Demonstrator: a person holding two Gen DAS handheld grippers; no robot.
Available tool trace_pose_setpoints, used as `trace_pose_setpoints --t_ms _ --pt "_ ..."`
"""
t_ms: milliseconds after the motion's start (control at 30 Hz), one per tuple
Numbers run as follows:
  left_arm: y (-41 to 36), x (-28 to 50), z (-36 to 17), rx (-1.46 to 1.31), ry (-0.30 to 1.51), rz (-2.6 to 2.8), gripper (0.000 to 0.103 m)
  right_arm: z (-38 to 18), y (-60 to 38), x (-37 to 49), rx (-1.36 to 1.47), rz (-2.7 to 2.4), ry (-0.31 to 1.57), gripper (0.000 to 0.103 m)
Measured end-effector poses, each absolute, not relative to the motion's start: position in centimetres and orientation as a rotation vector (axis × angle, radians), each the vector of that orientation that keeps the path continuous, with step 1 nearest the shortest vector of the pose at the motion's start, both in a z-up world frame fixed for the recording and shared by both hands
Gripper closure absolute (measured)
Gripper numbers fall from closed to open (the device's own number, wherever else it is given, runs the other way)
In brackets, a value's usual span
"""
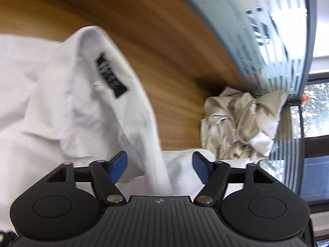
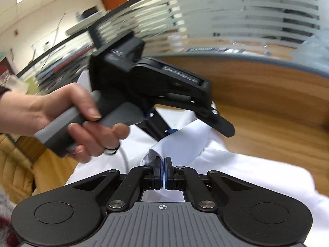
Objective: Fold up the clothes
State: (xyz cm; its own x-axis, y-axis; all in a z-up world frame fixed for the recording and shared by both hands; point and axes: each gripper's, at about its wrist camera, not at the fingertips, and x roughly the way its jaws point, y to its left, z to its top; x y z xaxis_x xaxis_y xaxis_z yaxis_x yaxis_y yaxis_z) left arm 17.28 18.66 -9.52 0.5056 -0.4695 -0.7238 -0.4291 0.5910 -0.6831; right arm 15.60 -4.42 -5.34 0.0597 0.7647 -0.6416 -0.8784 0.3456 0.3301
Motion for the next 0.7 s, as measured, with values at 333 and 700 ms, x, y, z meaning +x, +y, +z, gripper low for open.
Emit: trace_pose_setpoints --t_ms 333,700 --pt "18.2 14.4 -8.6 -0.923 1.027 0.016 0.09 -2.4 -7.7 20.3 -0.233 1.267 0.983 0.084" --pt "17.9 12.7 -8.2 -0.925 0.972 0.014 0.091 -5.1 -8.3 34.4 -0.177 1.035 1.333 0.055"
